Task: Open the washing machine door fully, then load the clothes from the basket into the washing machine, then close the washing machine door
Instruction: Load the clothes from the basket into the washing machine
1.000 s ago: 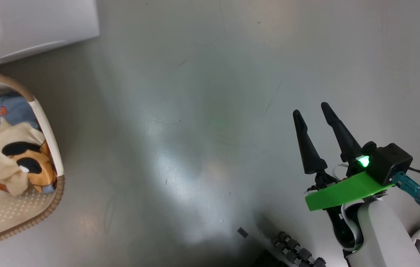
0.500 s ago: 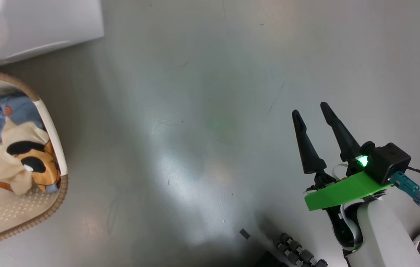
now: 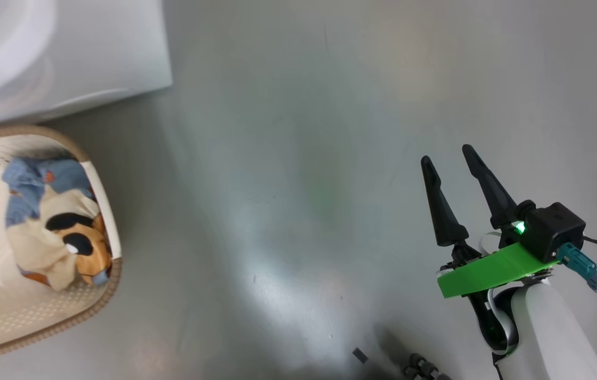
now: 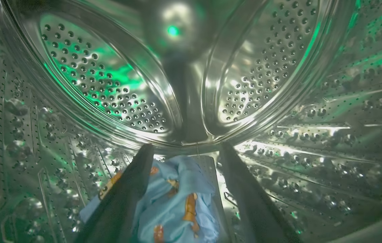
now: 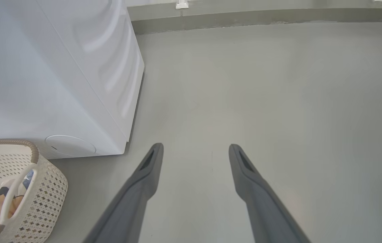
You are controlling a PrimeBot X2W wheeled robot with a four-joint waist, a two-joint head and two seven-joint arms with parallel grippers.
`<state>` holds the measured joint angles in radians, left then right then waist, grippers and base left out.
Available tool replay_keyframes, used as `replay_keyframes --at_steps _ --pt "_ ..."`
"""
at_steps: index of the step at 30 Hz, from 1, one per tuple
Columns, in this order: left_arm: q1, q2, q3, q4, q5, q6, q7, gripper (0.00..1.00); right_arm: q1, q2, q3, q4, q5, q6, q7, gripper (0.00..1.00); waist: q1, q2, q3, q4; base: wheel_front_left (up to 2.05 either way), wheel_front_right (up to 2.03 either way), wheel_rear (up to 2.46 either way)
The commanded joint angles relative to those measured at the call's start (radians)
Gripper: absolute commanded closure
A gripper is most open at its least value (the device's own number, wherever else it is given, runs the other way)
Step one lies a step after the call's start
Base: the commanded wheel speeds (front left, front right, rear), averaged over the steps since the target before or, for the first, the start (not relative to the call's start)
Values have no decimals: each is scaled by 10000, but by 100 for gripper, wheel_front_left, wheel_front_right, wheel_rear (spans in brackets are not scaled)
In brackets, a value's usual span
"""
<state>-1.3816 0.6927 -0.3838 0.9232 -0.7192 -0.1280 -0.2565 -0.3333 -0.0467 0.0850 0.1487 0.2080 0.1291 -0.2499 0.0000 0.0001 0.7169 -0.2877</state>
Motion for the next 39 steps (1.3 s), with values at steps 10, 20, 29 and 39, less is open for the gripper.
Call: replay_keyframes --at_steps 10,20,29,39 --pt "3238 -313 1369 -1477 305 -27 -53 0 322 -35 67 229 -533 16 -118 0 0 -1 -2140 1032 0 0 0" --pt "5968 -1363 1732 -2567 1020 -27 -53 0 842 -35 -20 522 -970 16 -118 0 0 -1 -3879 1789 0 0 0" --pt "8421 -2541 2465 -3790 1628 -27 -53 0 1590 -35 -221 720 -1282 16 -118 0 0 -1 -5501 2360 0 0 0" --pt "10672 -3610 3014 -4989 2470 110 -53 0 2464 -35 -434 789 -1442 16 -118 0 0 -1 -7124 2731 0 0 0"
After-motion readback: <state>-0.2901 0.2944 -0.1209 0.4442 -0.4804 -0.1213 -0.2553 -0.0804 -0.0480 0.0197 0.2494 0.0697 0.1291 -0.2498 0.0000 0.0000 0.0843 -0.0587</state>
